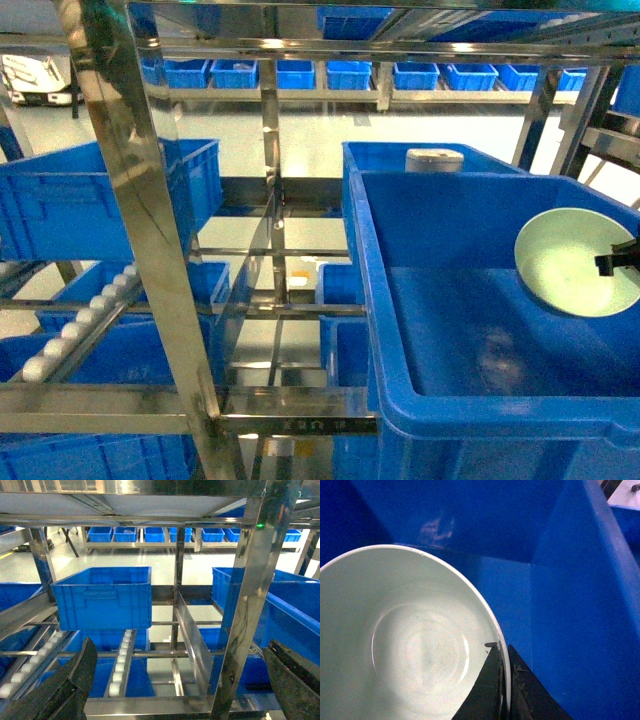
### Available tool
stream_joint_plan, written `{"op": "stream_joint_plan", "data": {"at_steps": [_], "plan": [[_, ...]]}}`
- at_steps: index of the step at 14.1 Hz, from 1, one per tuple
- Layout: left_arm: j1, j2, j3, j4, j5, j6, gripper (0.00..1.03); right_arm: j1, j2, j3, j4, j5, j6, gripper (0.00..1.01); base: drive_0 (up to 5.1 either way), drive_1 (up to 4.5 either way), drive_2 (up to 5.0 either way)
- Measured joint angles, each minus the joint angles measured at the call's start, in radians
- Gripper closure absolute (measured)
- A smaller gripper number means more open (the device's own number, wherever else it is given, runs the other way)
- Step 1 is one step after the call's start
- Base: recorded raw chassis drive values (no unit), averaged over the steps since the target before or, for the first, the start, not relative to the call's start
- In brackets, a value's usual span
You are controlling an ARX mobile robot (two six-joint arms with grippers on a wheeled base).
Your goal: Place green bowl on second shelf with right arm
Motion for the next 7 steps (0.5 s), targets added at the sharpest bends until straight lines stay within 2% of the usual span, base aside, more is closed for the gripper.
{"op": "stream_joint_plan", "data": {"at_steps": [2, 6, 7], "plan": [[0.000, 0.000, 0.000, 0.000, 0.000, 0.000, 0.05, 0.028, 0.035, 0.017, -0.028, 0.007, -0.009, 0.99, 0.0, 0.00, 0.0], [0.000, 0.000, 0.000, 0.000, 0.000, 0.000, 0.05, 0.118, 0.039, 0.016, -0.005, -0.003, 0.017, 0.99, 0.0, 0.00, 0.0], [0.000, 0.000, 0.000, 0.000, 0.000, 0.000, 0.05, 0.125, 0.036, 0.002, -0.006, -0.003, 0.026, 0.99, 0.0, 0.00, 0.0]]}}
